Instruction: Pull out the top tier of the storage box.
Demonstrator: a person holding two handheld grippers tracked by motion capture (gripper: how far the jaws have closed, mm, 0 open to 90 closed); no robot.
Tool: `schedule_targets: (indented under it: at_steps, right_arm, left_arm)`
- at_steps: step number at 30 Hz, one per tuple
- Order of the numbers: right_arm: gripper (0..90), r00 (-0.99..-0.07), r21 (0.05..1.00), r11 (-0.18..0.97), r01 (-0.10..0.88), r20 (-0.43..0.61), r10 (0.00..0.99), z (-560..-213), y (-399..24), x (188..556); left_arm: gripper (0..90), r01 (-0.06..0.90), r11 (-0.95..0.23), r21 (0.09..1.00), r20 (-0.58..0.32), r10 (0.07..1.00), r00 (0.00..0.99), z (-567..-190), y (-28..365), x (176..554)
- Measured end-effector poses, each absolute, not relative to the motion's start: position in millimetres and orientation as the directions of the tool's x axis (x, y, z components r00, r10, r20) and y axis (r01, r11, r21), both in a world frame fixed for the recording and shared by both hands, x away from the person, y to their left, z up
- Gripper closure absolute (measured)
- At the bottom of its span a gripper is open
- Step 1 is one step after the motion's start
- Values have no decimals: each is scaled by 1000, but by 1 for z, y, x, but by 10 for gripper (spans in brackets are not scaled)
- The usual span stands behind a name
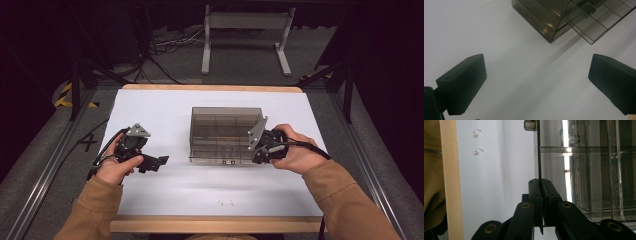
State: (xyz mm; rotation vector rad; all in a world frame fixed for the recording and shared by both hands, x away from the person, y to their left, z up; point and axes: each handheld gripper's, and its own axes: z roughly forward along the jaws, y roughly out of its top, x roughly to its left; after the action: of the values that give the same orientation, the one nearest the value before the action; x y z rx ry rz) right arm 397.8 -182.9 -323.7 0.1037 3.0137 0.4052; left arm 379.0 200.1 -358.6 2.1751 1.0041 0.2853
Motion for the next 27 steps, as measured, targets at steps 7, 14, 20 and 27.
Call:
schedule_targets:
  at_steps: [7,14,20,27]
  right_arm:
    - [874,-993,261,964,43,-92,69,-324,-185,392]
    - [874,-993,266,963,42,-95,70,-325,-185,387]
    - [875,-994,264,964,36,-95,63,-327,-185,387]
    - [877,-993,250,968,29,-99,56,-329,-184,385]
  left_arm:
    - [23,575,-442,689,-91,734,673,-358,201,379]
    - [23,577,-439,689,-94,735,671,-358,201,379]
    - [23,577,-438,689,-93,736,671,-358,202,379]
    - [23,576,-442,688,-92,734,673,-358,202,379]
